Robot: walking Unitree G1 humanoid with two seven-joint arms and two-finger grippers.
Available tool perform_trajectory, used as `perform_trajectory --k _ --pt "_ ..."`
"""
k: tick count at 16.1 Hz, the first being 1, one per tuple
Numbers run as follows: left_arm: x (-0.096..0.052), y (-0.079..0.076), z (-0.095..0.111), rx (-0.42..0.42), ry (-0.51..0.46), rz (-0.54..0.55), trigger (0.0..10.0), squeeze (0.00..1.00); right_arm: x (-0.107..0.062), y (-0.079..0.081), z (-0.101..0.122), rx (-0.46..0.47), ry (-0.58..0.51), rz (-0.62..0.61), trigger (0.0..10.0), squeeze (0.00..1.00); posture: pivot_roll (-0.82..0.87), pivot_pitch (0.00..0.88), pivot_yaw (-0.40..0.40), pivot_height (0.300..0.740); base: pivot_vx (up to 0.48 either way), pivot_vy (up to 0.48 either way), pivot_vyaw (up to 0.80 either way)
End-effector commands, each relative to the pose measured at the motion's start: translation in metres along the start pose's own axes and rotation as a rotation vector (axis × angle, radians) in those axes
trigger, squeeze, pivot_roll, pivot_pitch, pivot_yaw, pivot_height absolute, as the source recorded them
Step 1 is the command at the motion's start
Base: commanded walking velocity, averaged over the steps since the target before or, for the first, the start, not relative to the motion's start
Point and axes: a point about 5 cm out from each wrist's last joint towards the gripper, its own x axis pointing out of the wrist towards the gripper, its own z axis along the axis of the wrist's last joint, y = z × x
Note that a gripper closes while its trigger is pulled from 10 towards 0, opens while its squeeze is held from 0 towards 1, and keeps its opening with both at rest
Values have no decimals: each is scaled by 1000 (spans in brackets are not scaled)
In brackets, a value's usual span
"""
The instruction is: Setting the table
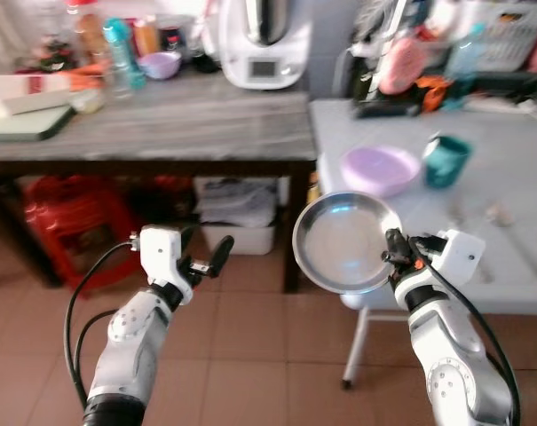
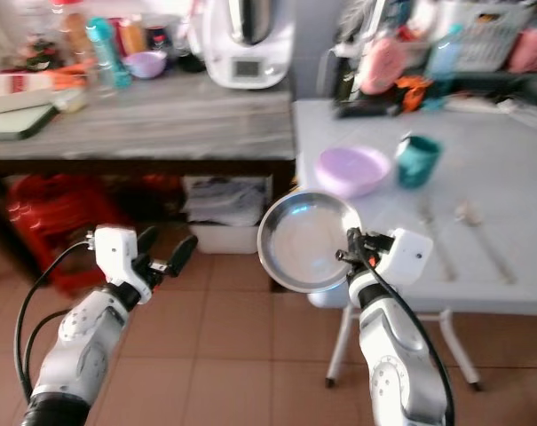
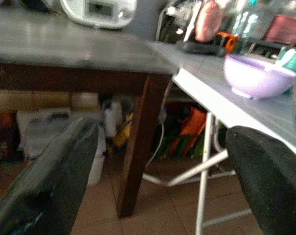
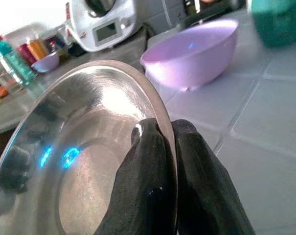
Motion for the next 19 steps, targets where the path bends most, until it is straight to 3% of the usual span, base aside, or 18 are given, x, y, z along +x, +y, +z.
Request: perform_trajectory --k 1,8,14,19 --pt "0 4 3 23 0 5 10000 0 1 2 5 1 -25 2 10000 0 -13 0 24 740 0 409 463" --pt "0 2 1 22 6 7 10000 0 0 -3 5 -8 -34 -20 10000 0 -13 0 24 740 0 441 247" --pt "1 1 1 25 6 3 10000 0 -2 -6 6 -11 -45 -42 10000 0 -19 0 26 740 0 480 601" --pt "3 3 5 44 -18 40 10000 0 -5 -11 9 -36 -61 -67 10000 0 -22 0 26 740 0 70 245"
